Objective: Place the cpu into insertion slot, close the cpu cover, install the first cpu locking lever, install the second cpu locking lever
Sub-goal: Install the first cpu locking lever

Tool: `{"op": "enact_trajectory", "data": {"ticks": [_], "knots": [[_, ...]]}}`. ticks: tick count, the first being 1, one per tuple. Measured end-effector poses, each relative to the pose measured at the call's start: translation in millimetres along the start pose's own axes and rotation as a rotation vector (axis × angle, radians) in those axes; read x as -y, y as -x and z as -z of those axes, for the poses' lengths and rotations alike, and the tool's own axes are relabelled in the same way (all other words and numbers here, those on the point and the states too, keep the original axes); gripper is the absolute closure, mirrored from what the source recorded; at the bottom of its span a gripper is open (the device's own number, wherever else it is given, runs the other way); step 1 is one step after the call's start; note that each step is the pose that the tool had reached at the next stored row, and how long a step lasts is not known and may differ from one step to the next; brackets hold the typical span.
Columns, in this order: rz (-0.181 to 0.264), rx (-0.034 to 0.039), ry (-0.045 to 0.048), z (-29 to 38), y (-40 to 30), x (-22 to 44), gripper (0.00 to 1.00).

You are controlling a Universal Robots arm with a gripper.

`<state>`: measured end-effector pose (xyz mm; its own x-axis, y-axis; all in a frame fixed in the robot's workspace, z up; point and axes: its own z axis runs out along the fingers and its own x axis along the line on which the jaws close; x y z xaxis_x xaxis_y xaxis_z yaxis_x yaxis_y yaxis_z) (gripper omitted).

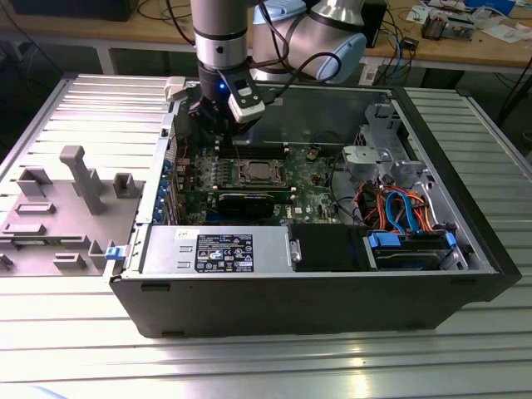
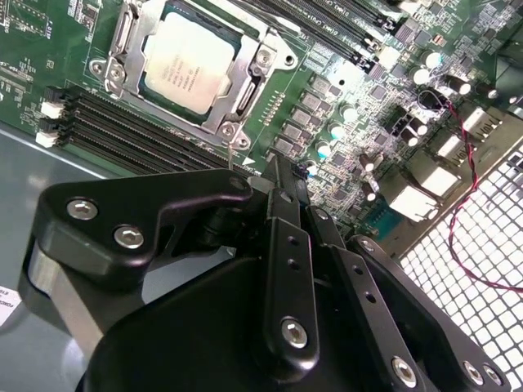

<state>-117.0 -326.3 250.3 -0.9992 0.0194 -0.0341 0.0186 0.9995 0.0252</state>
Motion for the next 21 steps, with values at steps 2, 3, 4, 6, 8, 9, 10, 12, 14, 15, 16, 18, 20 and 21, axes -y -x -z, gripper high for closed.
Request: {"op": "enact_trajectory", "data": {"ticks": [2, 3, 4, 6, 8, 9, 10, 12, 14, 15, 16, 18, 20, 21], "knots": [[0.0, 0.0, 0.0, 0.0, -0.2, 0.0, 0.89], [0.0, 0.0, 0.0, 0.0, -0.2, 0.0, 0.89], [0.0, 0.0001, 0.0, 0.0, -0.2, 0.0, 0.89], [0.0, 0.0, 0.0, 0.0, -0.3, 0.0, 0.89], [0.0, 0.0, 0.0, 0.0, -0.3, 0.0, 0.89], [0.0, 0.0, 0.0, 0.0, -0.3, 0.0, 0.89], [0.0, 0.0, 0.0, 0.0, -0.3, 0.0, 0.89], [0.0, -0.0001, -0.0001, 0.2, -0.4, 0.0, 0.89], [0.0, 0.0, 0.0, 2.0, -0.4, -0.2, 0.89], [0.0, 0.0, 0.0, 2.5, -0.7, -0.3, 0.89], [0.0, 0.0001, 0.0002, 2.8, -1.1, -0.3, 0.89], [0.0, 0.0002, 0.0003, 3.1, -1.7, -0.4, 0.89], [0.0, -0.0001, 0.0001, 3.3, -1.8, -1.4, 0.89], [0.0, -0.0001, 0.0002, 3.3, -1.9, -2.3, 0.89]]}}
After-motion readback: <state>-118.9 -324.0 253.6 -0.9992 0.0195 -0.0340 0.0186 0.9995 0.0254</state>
